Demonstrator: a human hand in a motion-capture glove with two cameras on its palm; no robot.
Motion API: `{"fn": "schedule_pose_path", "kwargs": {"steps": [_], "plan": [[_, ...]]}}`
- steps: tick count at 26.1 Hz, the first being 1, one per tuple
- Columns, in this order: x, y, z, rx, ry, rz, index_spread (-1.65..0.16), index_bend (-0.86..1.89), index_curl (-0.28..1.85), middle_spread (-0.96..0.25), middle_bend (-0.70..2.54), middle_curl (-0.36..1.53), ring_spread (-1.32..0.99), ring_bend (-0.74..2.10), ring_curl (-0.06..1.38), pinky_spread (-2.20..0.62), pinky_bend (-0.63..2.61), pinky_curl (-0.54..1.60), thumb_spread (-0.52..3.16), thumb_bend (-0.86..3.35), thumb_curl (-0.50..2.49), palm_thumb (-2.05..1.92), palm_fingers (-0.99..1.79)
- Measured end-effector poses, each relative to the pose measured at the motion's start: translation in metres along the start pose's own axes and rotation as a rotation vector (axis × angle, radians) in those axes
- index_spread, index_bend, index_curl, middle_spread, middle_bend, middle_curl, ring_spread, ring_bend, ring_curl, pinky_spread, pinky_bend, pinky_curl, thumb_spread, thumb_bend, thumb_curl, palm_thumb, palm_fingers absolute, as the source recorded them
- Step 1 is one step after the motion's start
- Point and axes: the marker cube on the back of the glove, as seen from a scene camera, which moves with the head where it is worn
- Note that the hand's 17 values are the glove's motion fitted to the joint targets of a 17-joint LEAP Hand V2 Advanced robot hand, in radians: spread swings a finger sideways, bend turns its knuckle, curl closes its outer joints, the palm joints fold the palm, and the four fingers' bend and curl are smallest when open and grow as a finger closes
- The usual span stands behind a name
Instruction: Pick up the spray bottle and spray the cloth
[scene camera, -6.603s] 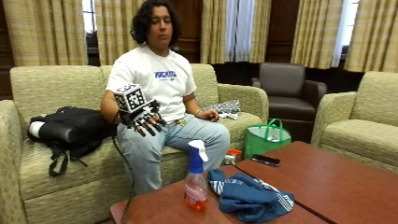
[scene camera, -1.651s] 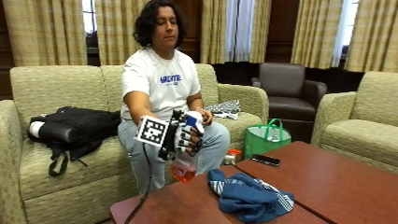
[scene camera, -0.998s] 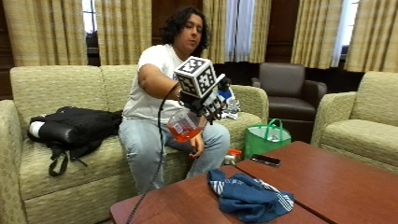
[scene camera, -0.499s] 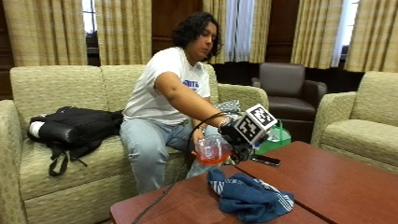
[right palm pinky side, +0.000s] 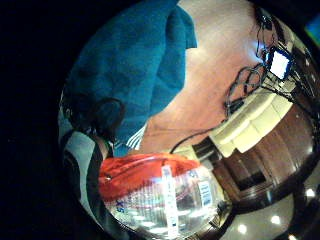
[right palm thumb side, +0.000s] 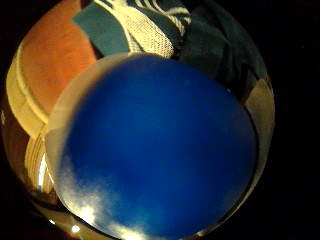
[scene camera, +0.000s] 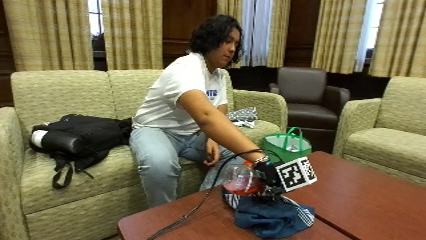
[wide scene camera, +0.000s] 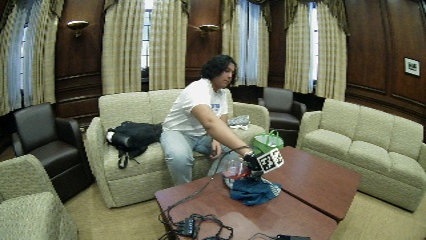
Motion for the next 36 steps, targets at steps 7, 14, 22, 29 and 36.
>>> {"fn": "schedule_pose_path", "kwargs": {"steps": [7,14,22,29,36], "plan": [[-0.006,-0.007,0.005,-0.010,-0.004,-0.009,-0.27,0.30,0.52,-0.20,0.58,0.51,-0.19,0.68,0.45,-0.30,0.42,0.39,0.34,-0.04,0.75,0.88,1.39],[0.001,0.031,-0.031,0.077,-0.187,-0.109,-0.27,0.29,0.52,-0.20,0.58,0.51,-0.19,0.68,0.45,-0.30,0.41,0.39,0.33,-0.03,0.76,0.88,1.39],[0.010,0.142,-0.073,0.305,-0.463,-0.388,-0.27,0.28,0.53,-0.20,0.58,0.50,-0.19,0.68,0.45,-0.30,0.41,0.39,0.33,-0.03,0.77,0.88,1.39],[0.012,0.251,-0.050,0.581,-0.792,-0.687,-0.27,0.28,0.53,-0.20,0.58,0.50,-0.19,0.68,0.45,-0.29,0.42,0.39,0.33,-0.04,0.78,0.88,1.38],[0.027,0.261,0.002,0.858,-1.104,-0.821,-0.27,0.27,0.54,-0.19,0.58,0.50,-0.19,0.68,0.45,-0.29,0.42,0.39,0.34,-0.03,0.78,0.88,1.38]]}}
